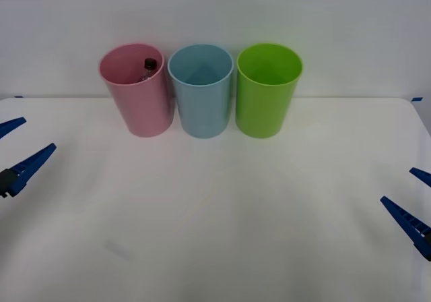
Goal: Grasp the object on the table and drop it into the matching bin: aluminum can to the light blue bin, PET bottle to the pink bin.
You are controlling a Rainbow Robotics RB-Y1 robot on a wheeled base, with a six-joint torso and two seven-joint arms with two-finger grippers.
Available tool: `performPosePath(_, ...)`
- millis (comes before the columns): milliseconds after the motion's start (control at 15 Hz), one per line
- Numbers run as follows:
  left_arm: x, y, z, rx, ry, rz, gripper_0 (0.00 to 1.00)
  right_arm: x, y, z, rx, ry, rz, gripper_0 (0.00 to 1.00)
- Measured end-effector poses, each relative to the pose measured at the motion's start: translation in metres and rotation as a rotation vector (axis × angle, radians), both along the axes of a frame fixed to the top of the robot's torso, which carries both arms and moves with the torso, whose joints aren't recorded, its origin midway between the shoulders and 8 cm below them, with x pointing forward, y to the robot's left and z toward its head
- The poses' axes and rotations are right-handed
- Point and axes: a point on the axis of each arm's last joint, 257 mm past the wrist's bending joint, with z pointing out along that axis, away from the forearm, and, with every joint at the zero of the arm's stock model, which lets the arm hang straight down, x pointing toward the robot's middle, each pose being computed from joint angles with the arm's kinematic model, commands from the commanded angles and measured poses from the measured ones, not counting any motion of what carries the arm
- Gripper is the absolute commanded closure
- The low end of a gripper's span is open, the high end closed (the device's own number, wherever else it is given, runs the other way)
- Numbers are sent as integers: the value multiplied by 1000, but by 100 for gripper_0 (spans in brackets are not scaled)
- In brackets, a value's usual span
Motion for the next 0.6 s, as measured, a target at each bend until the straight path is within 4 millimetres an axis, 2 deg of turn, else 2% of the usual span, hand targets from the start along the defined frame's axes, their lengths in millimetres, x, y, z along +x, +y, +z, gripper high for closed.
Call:
performPosePath(267, -38, 17, -16, 77, 24, -21, 0, 0, 0, 0, 0, 0, 0, 0)
performPosePath(600, -72, 30, -36, 189, 69, -30, 0, 0, 0, 0, 0, 0, 0, 0)
